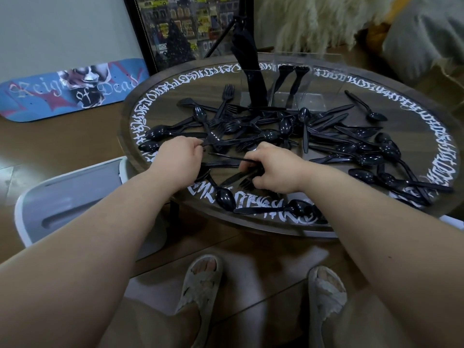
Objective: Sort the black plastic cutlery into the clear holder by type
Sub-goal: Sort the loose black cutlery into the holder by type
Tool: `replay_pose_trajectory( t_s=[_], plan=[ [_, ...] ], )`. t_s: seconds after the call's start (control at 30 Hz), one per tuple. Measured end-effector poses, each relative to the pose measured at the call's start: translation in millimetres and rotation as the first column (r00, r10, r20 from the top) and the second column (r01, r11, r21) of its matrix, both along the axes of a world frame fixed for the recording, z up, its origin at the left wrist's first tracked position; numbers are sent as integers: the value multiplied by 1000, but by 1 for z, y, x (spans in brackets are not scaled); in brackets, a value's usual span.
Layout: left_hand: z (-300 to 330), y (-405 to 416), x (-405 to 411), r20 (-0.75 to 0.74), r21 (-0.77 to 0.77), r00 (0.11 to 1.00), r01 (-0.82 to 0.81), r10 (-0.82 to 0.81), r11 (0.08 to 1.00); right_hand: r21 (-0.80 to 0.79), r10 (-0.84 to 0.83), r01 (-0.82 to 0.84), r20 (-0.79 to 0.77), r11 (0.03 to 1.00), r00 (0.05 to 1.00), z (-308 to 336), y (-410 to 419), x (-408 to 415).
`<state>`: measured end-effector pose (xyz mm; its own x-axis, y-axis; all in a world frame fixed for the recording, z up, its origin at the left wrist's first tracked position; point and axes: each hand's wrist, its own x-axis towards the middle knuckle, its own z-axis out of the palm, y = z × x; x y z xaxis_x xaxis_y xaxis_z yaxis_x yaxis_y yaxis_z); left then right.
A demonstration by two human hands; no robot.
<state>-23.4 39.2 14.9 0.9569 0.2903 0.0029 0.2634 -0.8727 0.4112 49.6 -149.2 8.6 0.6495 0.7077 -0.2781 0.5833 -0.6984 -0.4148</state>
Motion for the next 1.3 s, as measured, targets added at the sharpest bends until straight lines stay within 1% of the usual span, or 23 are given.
replay_pose_trajectory(
  t_s=[0.07, 0.13, 0.3, 0.4, 0.53, 0.67, 0.77, 0.83, 0.93, 1.0, 1.03, 1.07, 1.13, 1.23, 1.3],
  plan=[
    [0, 4, -1, 11, -2, 1000, -11, 11, 1000, -40, 48, -48, -2, 998, 999, 1, 3, -3],
    [0, 5, -4, 17, -19, 1000, -18, 18, 1000, -63, 77, -75, 30, 995, 997, -2, 7, -7],
    [-4, 9, -6, 26, -138, 999, -24, 28, 990, 9, 51, -53, 133, 999, 990, -2, 12, -7],
    [-3, 7, -5, 38, -174, 999, -18, 25, 985, 131, -17, -8, 187, 991, 982, 2, 11, -4],
    [4, -3, -3, 53, -133, 999, -1, 8, 991, 308, -135, 40, 295, 951, 946, 8, 4, 4],
    [8, -10, -1, 110, -99, 994, 35, -24, 994, 472, -309, 92, 408, 877, 859, 17, -10, 13],
    [7, -15, 2, 150, -157, 988, 59, -36, 986, 576, -422, 93, 469, 812, 776, 25, -23, 16],
    [6, -19, 5, 170, -188, 985, 56, -24, 981, 642, -489, 89, 479, 762, 729, 30, -32, 17],
    [8, -28, 9, 190, -189, 982, 49, -12, 981, 714, -588, 163, 401, 681, 702, 37, -43, 16],
    [9, -36, 11, 187, -177, 982, 55, -21, 983, 748, -645, 261, 277, 610, 712, 38, -47, 15],
    [10, -40, 12, 186, -173, 982, 60, -27, 983, 757, -659, 319, 189, 570, 728, 38, -49, 15],
    [11, -44, 13, 186, -171, 982, 66, -34, 983, 755, -655, 378, 88, 535, 750, 37, -49, 14],
    [11, -51, 16, 177, -156, 983, 82, -54, 984, 723, -612, 464, -73, 511, 788, 33, -50, 13],
    [11, -58, 20, 146, -143, 985, 112, -91, 983, 704, -556, 508, -191, 497, 809, 28, -49, 11],
    [10, -62, 22, 127, -188, 987, 126, -104, 974, 708, -548, 523, -227, 475, 805, 27, -48, 11]
  ],
)
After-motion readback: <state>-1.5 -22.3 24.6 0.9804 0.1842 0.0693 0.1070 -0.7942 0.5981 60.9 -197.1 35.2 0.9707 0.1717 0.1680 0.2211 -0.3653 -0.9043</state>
